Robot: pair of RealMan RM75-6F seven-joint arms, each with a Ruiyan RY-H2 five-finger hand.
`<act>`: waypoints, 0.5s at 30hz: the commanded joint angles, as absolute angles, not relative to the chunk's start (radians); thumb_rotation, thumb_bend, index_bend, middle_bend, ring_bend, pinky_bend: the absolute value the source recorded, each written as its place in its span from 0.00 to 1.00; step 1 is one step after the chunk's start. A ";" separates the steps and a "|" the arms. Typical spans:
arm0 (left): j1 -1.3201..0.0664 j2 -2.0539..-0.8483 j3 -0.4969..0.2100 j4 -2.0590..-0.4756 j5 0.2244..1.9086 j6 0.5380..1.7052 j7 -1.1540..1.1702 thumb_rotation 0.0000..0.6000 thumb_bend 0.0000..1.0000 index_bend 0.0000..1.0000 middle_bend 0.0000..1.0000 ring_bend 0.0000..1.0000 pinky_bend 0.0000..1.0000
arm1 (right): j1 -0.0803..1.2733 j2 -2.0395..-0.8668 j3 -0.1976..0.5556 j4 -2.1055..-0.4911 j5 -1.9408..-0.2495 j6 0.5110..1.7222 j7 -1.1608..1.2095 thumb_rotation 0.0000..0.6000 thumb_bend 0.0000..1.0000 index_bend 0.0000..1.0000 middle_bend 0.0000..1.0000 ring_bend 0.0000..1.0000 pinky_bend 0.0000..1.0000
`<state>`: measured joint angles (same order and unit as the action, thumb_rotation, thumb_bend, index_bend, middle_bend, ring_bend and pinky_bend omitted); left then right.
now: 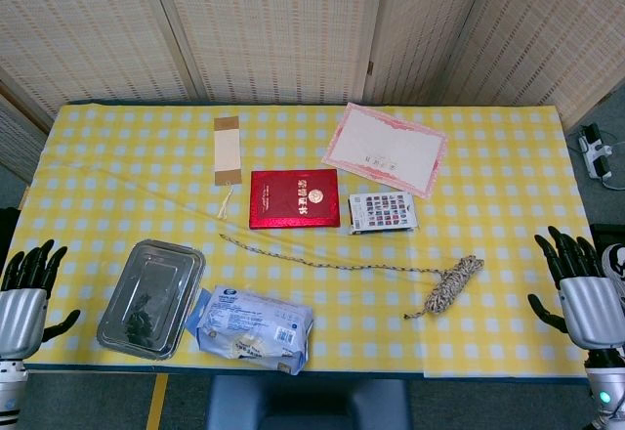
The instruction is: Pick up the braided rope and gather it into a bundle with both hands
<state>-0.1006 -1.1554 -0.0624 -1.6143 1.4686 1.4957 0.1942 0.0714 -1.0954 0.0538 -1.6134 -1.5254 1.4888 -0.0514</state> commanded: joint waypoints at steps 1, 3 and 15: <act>-0.101 -1.155 -0.063 -1.618 1.468 1.496 0.197 1.00 0.22 0.04 0.00 0.00 0.00 | 0.074 -1.094 0.053 -1.612 -1.531 1.488 -0.049 1.00 0.32 0.00 0.00 0.01 0.00; -0.101 -1.155 -0.063 -1.621 1.469 1.497 0.197 1.00 0.22 0.04 0.00 0.00 0.00 | 0.077 -1.094 0.052 -1.609 -1.535 1.485 -0.044 1.00 0.32 0.00 0.00 0.02 0.00; -0.097 -1.148 -0.052 -1.635 1.477 1.496 0.194 1.00 0.22 0.05 0.00 0.00 0.00 | 0.133 -1.096 0.038 -1.563 -1.545 1.380 -0.081 1.00 0.31 0.00 0.03 0.10 0.00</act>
